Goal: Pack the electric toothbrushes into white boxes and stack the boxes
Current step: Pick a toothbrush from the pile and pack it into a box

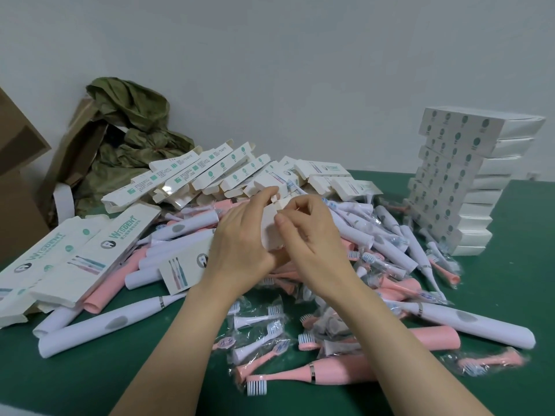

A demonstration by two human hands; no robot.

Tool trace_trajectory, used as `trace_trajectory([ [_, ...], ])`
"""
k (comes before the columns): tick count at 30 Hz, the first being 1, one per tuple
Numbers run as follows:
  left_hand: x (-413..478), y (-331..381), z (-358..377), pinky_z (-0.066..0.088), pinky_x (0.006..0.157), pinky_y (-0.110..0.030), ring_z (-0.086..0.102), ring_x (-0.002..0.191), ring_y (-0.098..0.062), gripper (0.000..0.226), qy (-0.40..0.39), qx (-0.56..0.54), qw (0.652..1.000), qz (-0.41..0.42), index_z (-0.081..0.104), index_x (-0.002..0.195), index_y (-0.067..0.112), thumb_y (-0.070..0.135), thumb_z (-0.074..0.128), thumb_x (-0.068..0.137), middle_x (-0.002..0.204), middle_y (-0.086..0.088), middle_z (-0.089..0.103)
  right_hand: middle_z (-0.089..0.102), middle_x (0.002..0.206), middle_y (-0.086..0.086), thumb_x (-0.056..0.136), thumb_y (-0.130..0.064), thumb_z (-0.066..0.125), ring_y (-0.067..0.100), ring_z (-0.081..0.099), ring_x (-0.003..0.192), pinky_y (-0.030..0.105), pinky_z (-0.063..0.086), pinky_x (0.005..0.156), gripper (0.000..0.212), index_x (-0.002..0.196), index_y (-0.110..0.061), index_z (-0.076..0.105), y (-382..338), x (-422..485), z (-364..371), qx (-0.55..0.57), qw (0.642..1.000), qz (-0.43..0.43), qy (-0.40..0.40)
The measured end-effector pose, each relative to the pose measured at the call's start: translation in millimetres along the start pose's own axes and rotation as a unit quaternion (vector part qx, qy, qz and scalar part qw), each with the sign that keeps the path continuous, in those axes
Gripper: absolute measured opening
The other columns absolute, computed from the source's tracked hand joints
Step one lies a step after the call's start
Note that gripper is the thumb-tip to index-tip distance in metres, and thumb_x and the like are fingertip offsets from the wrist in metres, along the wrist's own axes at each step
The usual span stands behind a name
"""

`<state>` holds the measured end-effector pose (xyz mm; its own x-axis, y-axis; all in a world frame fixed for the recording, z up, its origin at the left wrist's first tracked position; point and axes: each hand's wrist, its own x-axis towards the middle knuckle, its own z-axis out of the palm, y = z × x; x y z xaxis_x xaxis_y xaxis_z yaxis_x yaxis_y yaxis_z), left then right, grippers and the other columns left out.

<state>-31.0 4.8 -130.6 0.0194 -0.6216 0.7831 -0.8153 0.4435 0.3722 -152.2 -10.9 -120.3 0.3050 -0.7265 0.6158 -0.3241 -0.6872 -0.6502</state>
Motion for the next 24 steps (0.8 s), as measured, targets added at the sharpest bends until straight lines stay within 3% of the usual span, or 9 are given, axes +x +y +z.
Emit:
trace_trajectory([
  [3, 0.4, 3.0, -3.5, 0.039, 0.088, -0.022, 0.051, 0.103, -0.012, 0.067, 0.069, -0.002, 0.997, 0.028, 0.052, 0.125, 0.002, 0.037, 0.065, 0.070, 0.114, -0.001, 0.061, 0.048, 0.110, -0.005, 0.085, -0.030, 0.054, 0.010, 0.047, 0.108, 0.022, 0.038, 0.092, 0.024, 0.106, -0.022, 0.063, 1.9, 0.8, -8.6, 0.039, 0.992, 0.044, 0.116],
  [6, -0.9, 6.3, -5.9, 0.049, 0.088, -0.034, 0.056, 0.104, -0.018, 0.067, 0.127, -0.014, 0.990, 0.058, 0.050, 0.127, 0.003, 0.039, 0.065, 0.073, 0.117, -0.003, 0.059, 0.050, 0.129, -0.009, 0.088, -0.031, 0.065, 0.007, 0.050, 0.118, 0.022, 0.043, 0.096, 0.050, 0.134, -0.024, 0.046, 7.6, 3.7, -22.9, 0.124, 0.984, 0.114, 0.064],
  [9, 0.3, 11.6, -8.0, 0.048, 0.090, -0.032, 0.054, 0.110, -0.010, 0.071, 0.117, -0.060, 0.990, 0.051, 0.041, 0.132, 0.021, 0.042, 0.068, 0.070, 0.124, 0.015, 0.050, 0.069, 0.090, -0.011, 0.098, -0.012, 0.047, 0.006, 0.064, 0.081, 0.019, 0.052, 0.071, 0.023, 0.104, -0.023, 0.067, 4.1, 8.6, -29.9, 0.255, 0.962, 0.088, -0.032],
  [11, 2.2, 12.9, -9.4, 0.048, 0.092, -0.028, 0.048, 0.116, 0.004, 0.083, 0.069, -0.107, 0.992, 0.024, 0.032, 0.137, 0.036, 0.049, 0.072, 0.065, 0.126, 0.035, 0.044, 0.061, 0.066, -0.012, 0.100, -0.009, 0.041, 0.002, 0.055, 0.061, 0.016, 0.046, 0.059, 0.041, 0.076, -0.027, 0.069, 0.0, 9.5, -31.4, 0.306, 0.949, 0.067, -0.023],
  [14, 6.2, 8.4, -8.4, 0.036, 0.093, -0.017, 0.034, 0.118, 0.021, 0.103, -0.011, -0.126, 0.992, -0.007, 0.011, 0.138, 0.058, 0.049, 0.078, 0.060, 0.122, 0.053, 0.030, 0.058, 0.064, -0.010, 0.101, -0.011, 0.040, 0.002, 0.050, 0.058, 0.015, 0.042, 0.054, 0.039, 0.081, -0.023, 0.070, -0.4, 12.3, -32.6, 0.337, 0.939, 0.068, -0.001],
  [16, 9.5, 7.0, -5.9, 0.030, 0.090, -0.014, 0.034, 0.112, 0.020, 0.092, -0.023, -0.082, 0.996, 0.020, 0.019, 0.138, 0.054, 0.039, 0.075, 0.067, 0.119, 0.048, 0.033, 0.061, 0.070, -0.005, 0.101, -0.013, 0.041, 0.005, 0.055, 0.065, 0.019, 0.045, 0.059, 0.038, 0.089, -0.025, 0.074, -1.5, 14.5, -31.4, 0.339, 0.938, 0.071, -0.001],
  [19, 13.3, 15.3, -1.8, 0.031, 0.084, -0.008, 0.038, 0.101, 0.009, 0.062, 0.031, -0.039, 0.997, 0.051, 0.040, 0.130, 0.030, 0.038, 0.059, 0.071, 0.114, 0.028, 0.039, 0.055, 0.077, 0.015, 0.099, -0.017, 0.046, 0.013, 0.057, 0.078, 0.026, 0.050, 0.074, 0.037, 0.089, -0.038, 0.075, -3.3, 15.0, -29.9, 0.366, 0.928, 0.067, -0.002],
  [22, 14.0, 26.5, 5.8, 0.034, 0.080, -0.009, 0.046, 0.095, -0.001, 0.049, 0.096, -0.049, 0.994, 0.030, 0.054, 0.115, 0.012, 0.038, 0.056, 0.073, 0.106, 0.010, 0.051, 0.056, 0.067, 0.007, 0.099, -0.011, 0.044, 0.005, 0.055, 0.061, 0.018, 0.051, 0.060, 0.039, 0.087, -0.031, 0.074, -6.5, 13.1, -30.5, 0.393, 0.917, 0.073, 0.007],
  [24, 14.4, 34.0, 10.3, 0.036, 0.077, -0.014, 0.048, 0.091, -0.007, 0.042, 0.116, -0.049, 0.992, 0.005, 0.056, 0.104, 0.008, 0.036, 0.054, 0.074, 0.098, 0.004, 0.055, 0.050, 0.068, 0.008, 0.100, -0.009, 0.042, 0.007, 0.048, 0.058, 0.021, 0.045, 0.057, 0.040, 0.082, -0.028, 0.073, -6.8, 11.9, -31.1, 0.388, 0.918, 0.075, 0.015],
])
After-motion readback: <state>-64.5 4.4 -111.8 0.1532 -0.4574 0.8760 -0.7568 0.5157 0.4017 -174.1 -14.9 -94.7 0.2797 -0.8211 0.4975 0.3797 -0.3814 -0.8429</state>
